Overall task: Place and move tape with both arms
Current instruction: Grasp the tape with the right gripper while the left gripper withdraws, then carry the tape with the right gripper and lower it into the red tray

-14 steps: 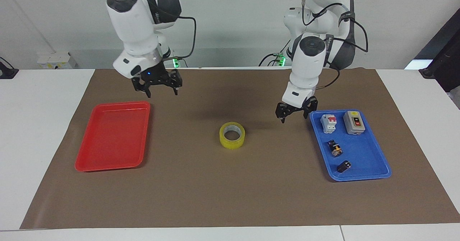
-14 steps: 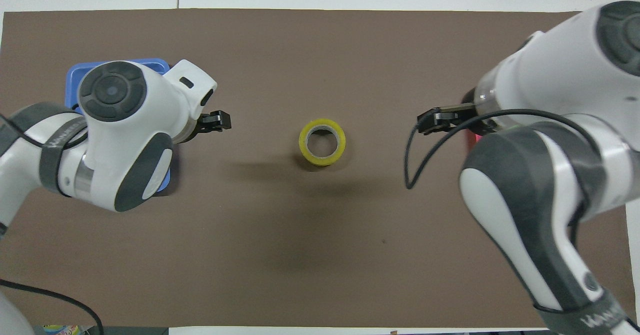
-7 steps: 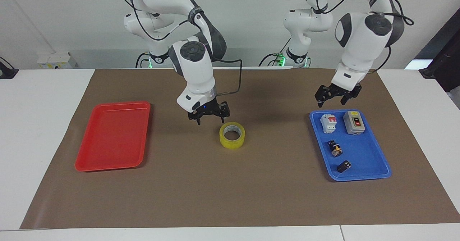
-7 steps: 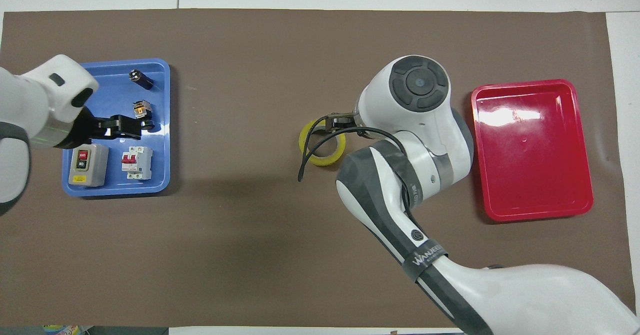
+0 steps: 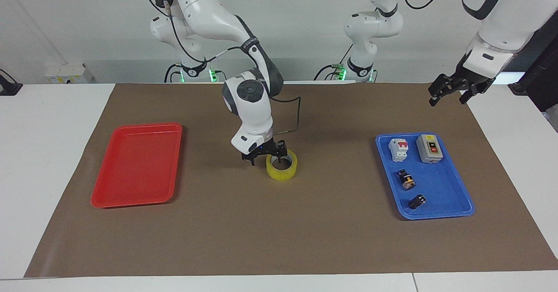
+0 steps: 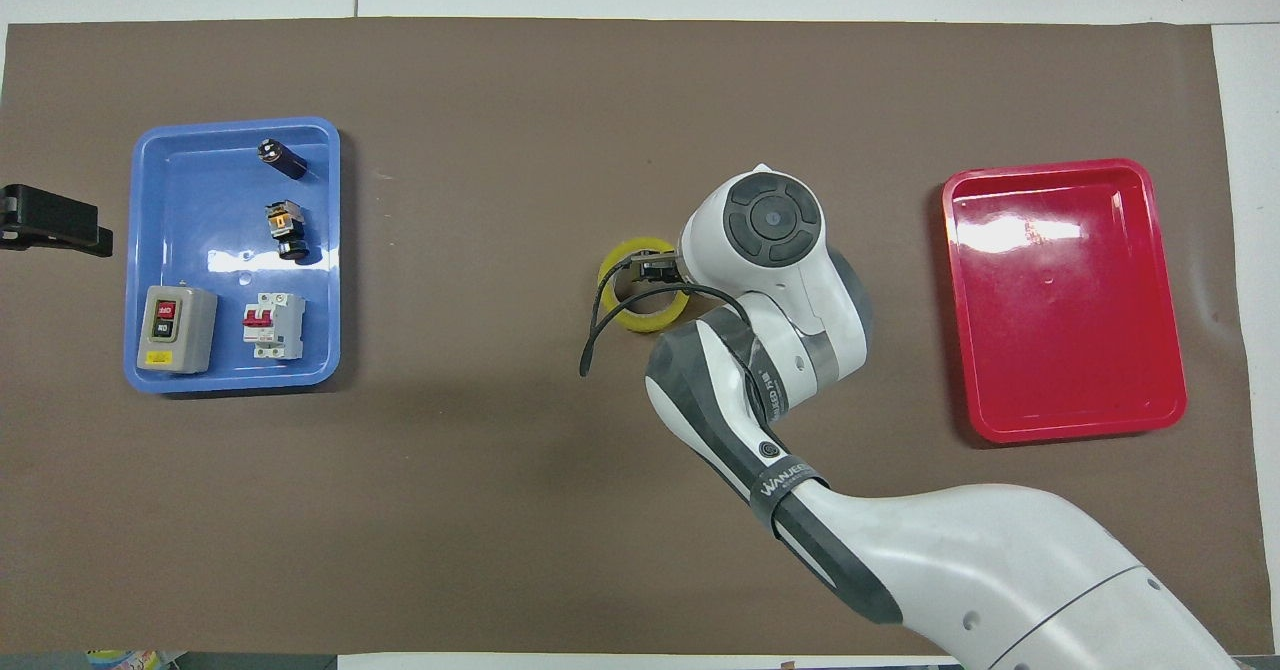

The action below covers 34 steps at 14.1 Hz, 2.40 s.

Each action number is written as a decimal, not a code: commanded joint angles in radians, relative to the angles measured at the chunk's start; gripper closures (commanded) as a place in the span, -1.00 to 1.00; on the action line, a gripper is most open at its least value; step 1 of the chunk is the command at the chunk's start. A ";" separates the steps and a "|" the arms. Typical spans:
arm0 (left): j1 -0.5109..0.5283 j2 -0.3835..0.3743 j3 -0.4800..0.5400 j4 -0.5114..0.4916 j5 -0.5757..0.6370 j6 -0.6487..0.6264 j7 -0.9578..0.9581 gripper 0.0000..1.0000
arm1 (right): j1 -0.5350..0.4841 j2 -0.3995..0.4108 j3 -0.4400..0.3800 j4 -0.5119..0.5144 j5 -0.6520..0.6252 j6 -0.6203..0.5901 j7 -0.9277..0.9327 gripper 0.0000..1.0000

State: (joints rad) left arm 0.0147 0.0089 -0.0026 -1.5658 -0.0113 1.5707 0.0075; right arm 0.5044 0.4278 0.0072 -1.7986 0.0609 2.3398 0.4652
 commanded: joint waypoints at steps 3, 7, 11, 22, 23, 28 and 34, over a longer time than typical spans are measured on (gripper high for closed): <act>0.010 -0.009 -0.004 -0.023 -0.016 -0.044 0.013 -1.00 | 0.016 -0.014 -0.003 -0.050 0.000 0.049 0.023 0.53; 0.002 -0.026 -0.005 -0.057 -0.015 -0.049 0.011 -1.00 | 0.013 -0.015 -0.007 -0.029 -0.001 -0.009 0.036 1.00; 0.001 -0.046 -0.011 -0.082 -0.015 -0.038 0.014 -1.00 | -0.102 -0.033 -0.007 0.123 -0.124 -0.278 -0.047 1.00; 0.008 -0.058 -0.010 -0.074 -0.015 -0.040 0.012 -1.00 | -0.681 -0.191 -0.007 -0.045 -0.119 -0.358 -0.885 1.00; 0.008 -0.058 -0.010 -0.074 -0.015 -0.040 0.012 -1.00 | -0.696 -0.195 -0.007 -0.074 -0.119 -0.309 -0.899 1.00; 0.014 -0.059 -0.008 -0.074 -0.015 -0.046 0.012 -1.00 | -0.725 -0.222 -0.009 -0.226 -0.119 -0.097 -0.960 1.00; 0.005 -0.058 -0.008 -0.074 -0.015 -0.041 0.012 -1.00 | -0.745 -0.219 -0.009 -0.265 -0.119 -0.066 -0.975 1.00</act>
State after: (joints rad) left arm 0.0200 -0.0255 -0.0124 -1.6172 -0.0115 1.5320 0.0129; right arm -0.2225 0.2445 -0.0180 -2.0175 -0.0568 2.2542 -0.4909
